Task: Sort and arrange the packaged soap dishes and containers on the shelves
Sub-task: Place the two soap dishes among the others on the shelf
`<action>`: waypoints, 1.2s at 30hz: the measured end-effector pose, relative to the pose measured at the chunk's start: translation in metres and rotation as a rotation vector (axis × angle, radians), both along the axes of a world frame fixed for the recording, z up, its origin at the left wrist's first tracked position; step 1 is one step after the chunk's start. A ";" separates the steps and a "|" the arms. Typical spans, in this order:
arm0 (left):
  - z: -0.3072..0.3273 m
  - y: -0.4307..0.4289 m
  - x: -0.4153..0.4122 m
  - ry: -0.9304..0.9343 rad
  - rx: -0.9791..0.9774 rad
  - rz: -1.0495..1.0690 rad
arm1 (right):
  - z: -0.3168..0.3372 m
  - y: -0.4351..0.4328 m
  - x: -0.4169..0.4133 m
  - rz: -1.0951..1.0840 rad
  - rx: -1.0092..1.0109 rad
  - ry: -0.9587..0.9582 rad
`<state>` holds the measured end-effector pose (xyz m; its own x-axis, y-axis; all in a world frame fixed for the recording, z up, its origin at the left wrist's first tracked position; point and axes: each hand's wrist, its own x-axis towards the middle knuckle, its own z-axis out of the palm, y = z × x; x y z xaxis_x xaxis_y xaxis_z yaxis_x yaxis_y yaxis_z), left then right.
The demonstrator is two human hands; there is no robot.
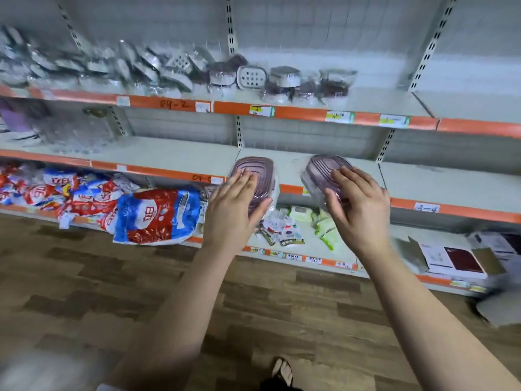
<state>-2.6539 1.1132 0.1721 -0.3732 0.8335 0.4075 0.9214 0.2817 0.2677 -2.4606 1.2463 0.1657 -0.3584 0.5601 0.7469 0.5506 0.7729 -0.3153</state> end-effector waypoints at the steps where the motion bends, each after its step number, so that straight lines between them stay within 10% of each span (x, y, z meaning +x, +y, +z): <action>1: 0.002 0.022 -0.013 0.002 -0.001 -0.003 | 0.003 0.021 -0.013 -0.002 0.000 0.002; 36: -0.022 0.443 -0.392 0.055 -0.087 -0.169 | 0.031 0.349 -0.371 -0.062 0.044 0.054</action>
<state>-3.0456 1.5565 0.1503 -0.2038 0.9155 0.3468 0.9701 0.1412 0.1972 -2.8321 1.5958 0.1964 -0.2825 0.5461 0.7886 0.5805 0.7518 -0.3127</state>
